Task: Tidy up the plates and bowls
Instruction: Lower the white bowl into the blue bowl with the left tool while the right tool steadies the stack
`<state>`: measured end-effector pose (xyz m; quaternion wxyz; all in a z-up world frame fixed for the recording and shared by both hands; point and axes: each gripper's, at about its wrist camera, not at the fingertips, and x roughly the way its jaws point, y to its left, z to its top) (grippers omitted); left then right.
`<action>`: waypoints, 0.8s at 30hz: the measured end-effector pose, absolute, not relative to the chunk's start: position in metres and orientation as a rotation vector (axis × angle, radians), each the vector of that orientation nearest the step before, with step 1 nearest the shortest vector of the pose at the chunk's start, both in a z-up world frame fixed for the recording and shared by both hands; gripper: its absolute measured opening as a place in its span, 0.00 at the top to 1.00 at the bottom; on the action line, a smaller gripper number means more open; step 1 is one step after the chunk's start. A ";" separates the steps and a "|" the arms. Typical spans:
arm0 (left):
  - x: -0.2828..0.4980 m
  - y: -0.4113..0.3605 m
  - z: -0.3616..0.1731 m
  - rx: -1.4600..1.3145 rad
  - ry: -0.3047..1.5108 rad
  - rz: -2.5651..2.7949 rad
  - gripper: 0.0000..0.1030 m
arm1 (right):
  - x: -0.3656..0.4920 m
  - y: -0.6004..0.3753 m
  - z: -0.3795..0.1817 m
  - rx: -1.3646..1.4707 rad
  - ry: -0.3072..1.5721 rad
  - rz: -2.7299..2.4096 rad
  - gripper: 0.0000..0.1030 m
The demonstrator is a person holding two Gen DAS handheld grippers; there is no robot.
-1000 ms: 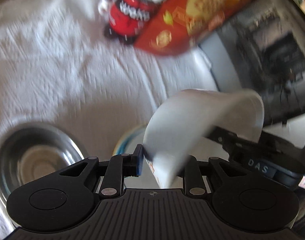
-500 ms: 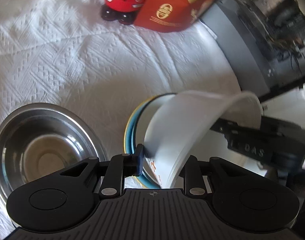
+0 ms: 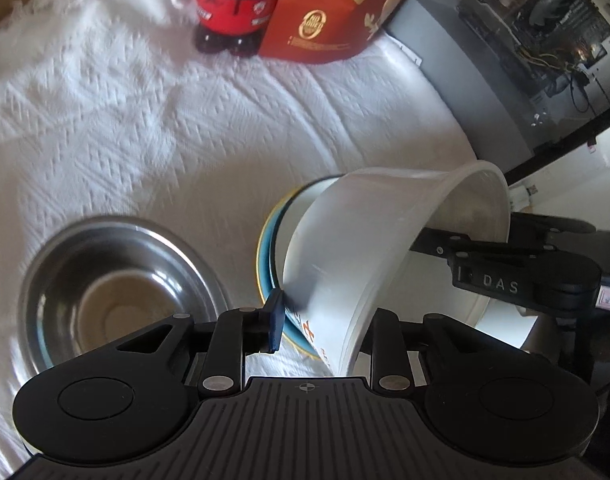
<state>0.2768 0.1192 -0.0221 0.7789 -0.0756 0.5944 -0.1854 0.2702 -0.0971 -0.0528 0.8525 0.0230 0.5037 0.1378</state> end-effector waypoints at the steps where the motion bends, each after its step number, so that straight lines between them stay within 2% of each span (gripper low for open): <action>1: 0.278 0.119 -0.023 -0.170 1.289 -0.397 0.75 | 0.268 -0.097 -0.053 0.044 1.061 0.292 0.65; 7: 0.294 0.112 -0.028 -0.200 1.246 -0.359 0.76 | 0.265 -0.098 -0.053 0.048 1.084 0.309 0.64; 13: 0.303 0.100 -0.037 -0.068 1.228 -0.293 0.76 | 0.270 -0.100 -0.047 0.055 1.058 0.301 0.63; 24: 0.295 0.118 -0.015 -0.208 1.270 -0.375 0.76 | 0.274 -0.107 -0.048 0.090 1.061 0.295 0.63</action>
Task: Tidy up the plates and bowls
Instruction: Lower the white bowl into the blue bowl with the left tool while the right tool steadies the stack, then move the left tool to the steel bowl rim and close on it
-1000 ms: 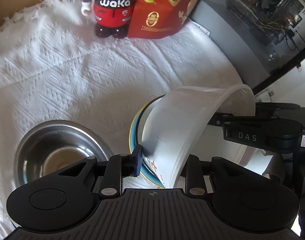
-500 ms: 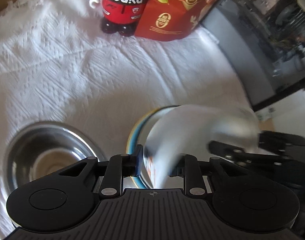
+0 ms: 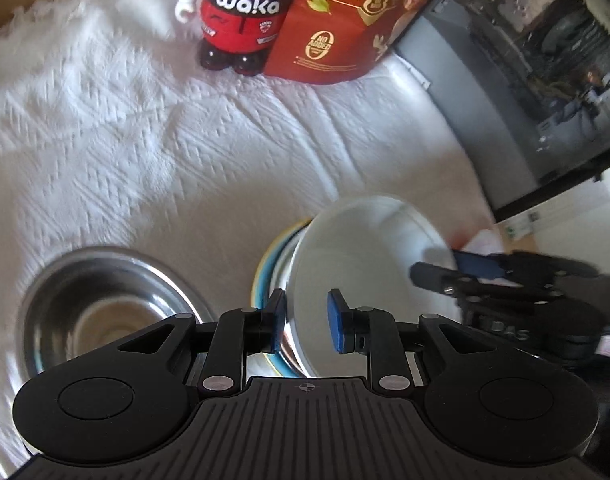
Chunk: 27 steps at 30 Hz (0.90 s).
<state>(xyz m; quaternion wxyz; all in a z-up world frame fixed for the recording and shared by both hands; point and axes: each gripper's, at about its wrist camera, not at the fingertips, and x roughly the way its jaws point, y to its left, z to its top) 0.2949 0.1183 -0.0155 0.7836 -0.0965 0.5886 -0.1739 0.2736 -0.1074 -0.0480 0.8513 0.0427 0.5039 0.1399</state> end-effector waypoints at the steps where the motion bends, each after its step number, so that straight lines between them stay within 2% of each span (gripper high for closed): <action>1: 0.293 0.120 -0.015 -0.230 1.276 -0.379 0.76 | 0.272 -0.108 -0.048 0.096 1.064 0.298 0.63; 11: 0.290 0.133 -0.015 -0.360 1.288 -0.392 0.76 | 0.269 -0.111 -0.040 0.135 1.038 0.305 0.63; 16: 0.278 0.150 -0.017 -0.407 1.263 -0.389 0.76 | 0.267 -0.103 -0.041 0.064 1.033 0.280 0.63; 19: 0.260 0.182 0.004 -0.491 1.157 -0.419 0.76 | 0.261 -0.097 -0.015 0.005 0.935 0.290 0.63; 23: 0.229 0.233 0.024 -0.454 1.035 -0.231 0.76 | 0.266 -0.071 0.025 -0.006 0.842 0.432 0.63; 27: 0.200 0.281 0.004 -0.487 1.064 0.017 0.76 | 0.295 -0.015 0.020 -0.040 0.948 0.602 0.63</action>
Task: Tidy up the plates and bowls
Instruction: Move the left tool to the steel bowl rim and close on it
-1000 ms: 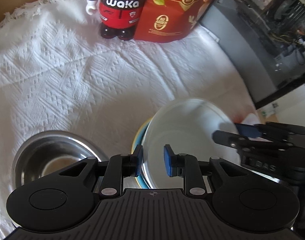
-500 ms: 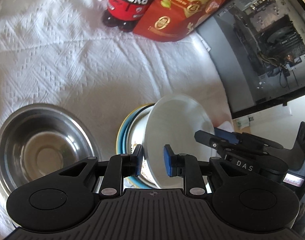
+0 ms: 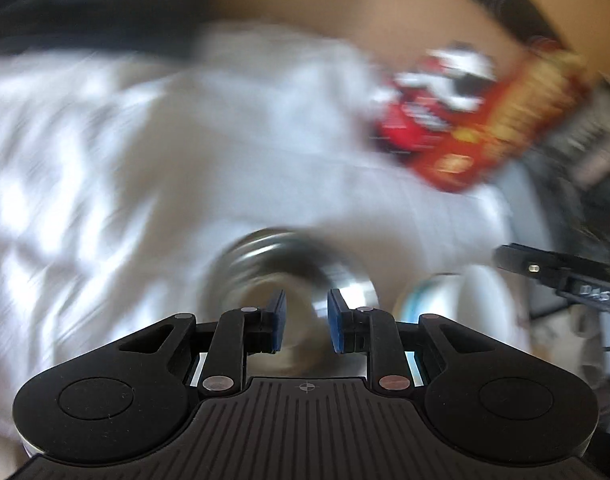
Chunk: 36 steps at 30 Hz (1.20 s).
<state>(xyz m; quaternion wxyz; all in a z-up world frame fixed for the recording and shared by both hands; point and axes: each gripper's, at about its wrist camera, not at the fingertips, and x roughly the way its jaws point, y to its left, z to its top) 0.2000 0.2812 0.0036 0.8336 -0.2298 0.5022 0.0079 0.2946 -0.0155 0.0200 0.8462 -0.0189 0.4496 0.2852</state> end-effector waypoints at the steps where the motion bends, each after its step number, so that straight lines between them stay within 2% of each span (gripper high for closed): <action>1: 0.194 0.290 -0.006 -0.515 1.081 0.060 0.76 | 0.301 -0.001 0.013 -0.060 0.984 0.639 0.63; 11: 0.170 0.309 -0.066 -0.669 1.127 0.263 0.76 | 0.343 0.108 -0.057 -0.321 1.222 0.701 0.63; 15: 0.169 0.305 -0.075 -0.675 1.111 0.294 0.68 | 0.351 0.121 -0.076 -0.361 1.278 0.664 0.63; 18: 0.169 0.305 -0.076 -0.678 1.110 0.294 0.68 | 0.350 0.129 -0.089 -0.384 1.327 0.660 0.63; 23: 0.173 0.302 -0.084 -0.690 1.133 0.266 0.69 | 0.346 0.141 -0.100 -0.433 1.334 0.636 0.56; 29: 0.175 0.311 -0.101 -0.745 1.149 0.243 0.61 | 0.349 0.147 -0.117 -0.464 1.395 0.584 0.56; 33: 0.179 0.315 -0.113 -0.799 1.158 0.187 0.68 | 0.349 0.149 -0.126 -0.458 1.441 0.537 0.53; 36: 0.183 0.313 -0.122 -0.805 1.175 0.163 0.68 | 0.344 0.153 -0.126 -0.480 1.426 0.530 0.50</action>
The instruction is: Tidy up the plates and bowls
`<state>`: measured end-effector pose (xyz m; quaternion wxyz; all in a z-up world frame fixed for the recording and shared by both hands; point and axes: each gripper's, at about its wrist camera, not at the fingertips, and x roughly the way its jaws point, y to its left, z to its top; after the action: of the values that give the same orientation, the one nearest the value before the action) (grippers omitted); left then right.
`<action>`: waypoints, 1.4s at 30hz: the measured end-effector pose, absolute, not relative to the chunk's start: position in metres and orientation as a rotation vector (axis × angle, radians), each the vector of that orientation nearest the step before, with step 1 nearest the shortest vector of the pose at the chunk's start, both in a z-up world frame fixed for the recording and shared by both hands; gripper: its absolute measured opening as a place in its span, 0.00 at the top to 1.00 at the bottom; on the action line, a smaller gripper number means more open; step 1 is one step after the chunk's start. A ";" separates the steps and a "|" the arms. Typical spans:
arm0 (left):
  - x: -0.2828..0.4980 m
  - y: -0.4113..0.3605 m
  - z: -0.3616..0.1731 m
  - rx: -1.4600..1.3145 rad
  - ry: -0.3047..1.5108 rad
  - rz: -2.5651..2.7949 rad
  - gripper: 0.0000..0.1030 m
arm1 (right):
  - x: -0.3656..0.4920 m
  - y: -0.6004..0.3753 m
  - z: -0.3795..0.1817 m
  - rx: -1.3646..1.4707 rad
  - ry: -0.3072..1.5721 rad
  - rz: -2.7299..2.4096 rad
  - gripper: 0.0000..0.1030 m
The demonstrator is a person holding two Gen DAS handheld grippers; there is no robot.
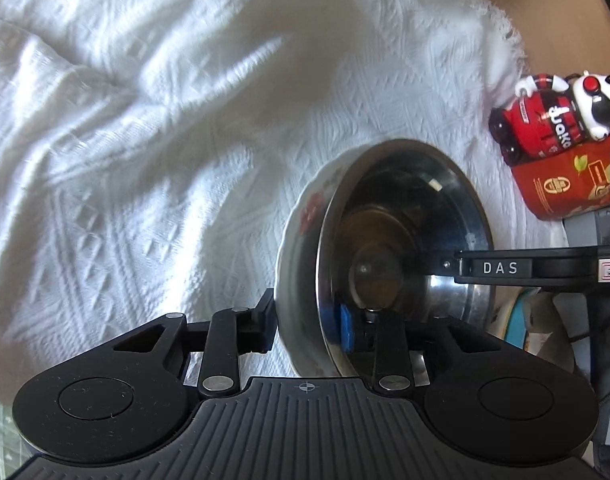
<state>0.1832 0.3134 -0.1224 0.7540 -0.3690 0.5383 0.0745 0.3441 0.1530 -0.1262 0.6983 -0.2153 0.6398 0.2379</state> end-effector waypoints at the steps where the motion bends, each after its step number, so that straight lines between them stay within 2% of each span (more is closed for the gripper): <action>1: 0.186 0.313 -0.125 -0.806 1.182 0.158 0.68 | 0.344 0.154 -0.126 -0.478 1.425 0.520 0.49; 12: 0.213 0.352 -0.126 -0.746 1.186 0.182 0.69 | 0.333 0.149 -0.117 -0.243 1.455 0.486 0.49; 17: 0.213 0.364 -0.121 -0.761 1.175 0.156 0.71 | 0.323 0.146 -0.113 -0.208 1.410 0.488 0.49; 20: 0.206 0.369 -0.101 -0.725 1.107 0.153 0.70 | 0.318 0.140 -0.100 -0.201 1.331 0.492 0.50; 26: 0.188 0.367 -0.044 -0.625 0.845 0.063 0.71 | 0.295 0.138 -0.048 -0.179 1.074 0.505 0.50; 27: 0.187 0.362 -0.038 -0.611 0.816 0.028 0.72 | 0.289 0.137 -0.038 -0.173 1.024 0.508 0.50; 29: 0.188 0.349 -0.029 -0.584 0.775 -0.042 0.82 | 0.278 0.135 -0.023 -0.167 0.935 0.504 0.50; 31: 0.190 0.331 -0.022 -0.554 0.739 -0.122 0.84 | 0.267 0.131 -0.009 -0.179 0.832 0.486 0.50; 35: 0.197 0.291 -0.016 -0.515 0.742 -0.253 0.87 | 0.247 0.107 0.014 -0.210 0.702 0.440 0.50; 42: 0.216 0.227 -0.012 -0.451 0.776 -0.344 0.89 | 0.240 0.015 0.033 -0.103 0.692 0.364 0.50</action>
<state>0.2156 0.2265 -0.0120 0.8867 -0.2167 0.3732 -0.1657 0.2405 0.0145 0.0331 0.9233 -0.0503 0.3370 0.1772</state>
